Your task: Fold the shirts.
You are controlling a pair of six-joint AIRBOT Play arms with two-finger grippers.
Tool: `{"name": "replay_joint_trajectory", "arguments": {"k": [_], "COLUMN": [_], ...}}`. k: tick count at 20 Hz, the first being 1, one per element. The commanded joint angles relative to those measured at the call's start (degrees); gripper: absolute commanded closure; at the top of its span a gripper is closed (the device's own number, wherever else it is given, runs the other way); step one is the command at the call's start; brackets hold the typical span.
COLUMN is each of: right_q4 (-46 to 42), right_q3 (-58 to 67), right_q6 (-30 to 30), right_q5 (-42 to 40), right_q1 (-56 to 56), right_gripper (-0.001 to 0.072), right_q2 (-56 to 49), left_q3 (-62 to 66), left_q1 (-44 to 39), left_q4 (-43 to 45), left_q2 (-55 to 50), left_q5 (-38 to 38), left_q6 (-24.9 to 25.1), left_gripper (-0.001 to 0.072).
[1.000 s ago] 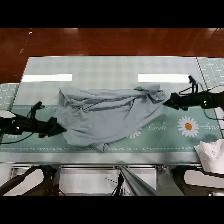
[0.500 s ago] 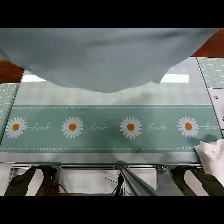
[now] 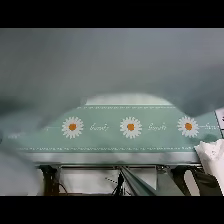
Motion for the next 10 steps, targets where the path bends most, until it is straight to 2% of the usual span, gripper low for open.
{"name": "replay_joint_trajectory", "arguments": {"k": [1,3,5,7,10], "right_q4": [-9.49,-13.84,-14.73,-14.32,-11.69], "right_q3": [0.90,0.87,0.79,-1.40,-8.20], "right_q6": [3.72,-0.63,-2.01,-2.25,-3.08], "right_q5": [20.22,30.36,37.46,39.82,40.48], "right_q1": [0.04,0.04,1.90,4.11,6.32], "right_gripper": [0.0697,0.0697,0.0697,0.0697,0.0697], "right_q2": [2.08,-0.44,-4.22,-7.93,-14.25], "left_q3": [2.16,-2.69,-9.29,-17.46,-31.01], "left_q1": [-0.02,-0.02,0.00,-0.02,-0.02], "left_q4": [7.56,8.41,7.76,5.88,0.46], "left_q2": [0.26,0.39,-0.15,-0.87,-1.57], "left_q5": [-16.24,-17.51,-21.90,-26.62,-23.37], "left_q6": [-2.38,-4.42,-6.32,-7.32,-7.93], "left_gripper": [0.0687,0.0687,0.0687,0.0687,0.0687]}}
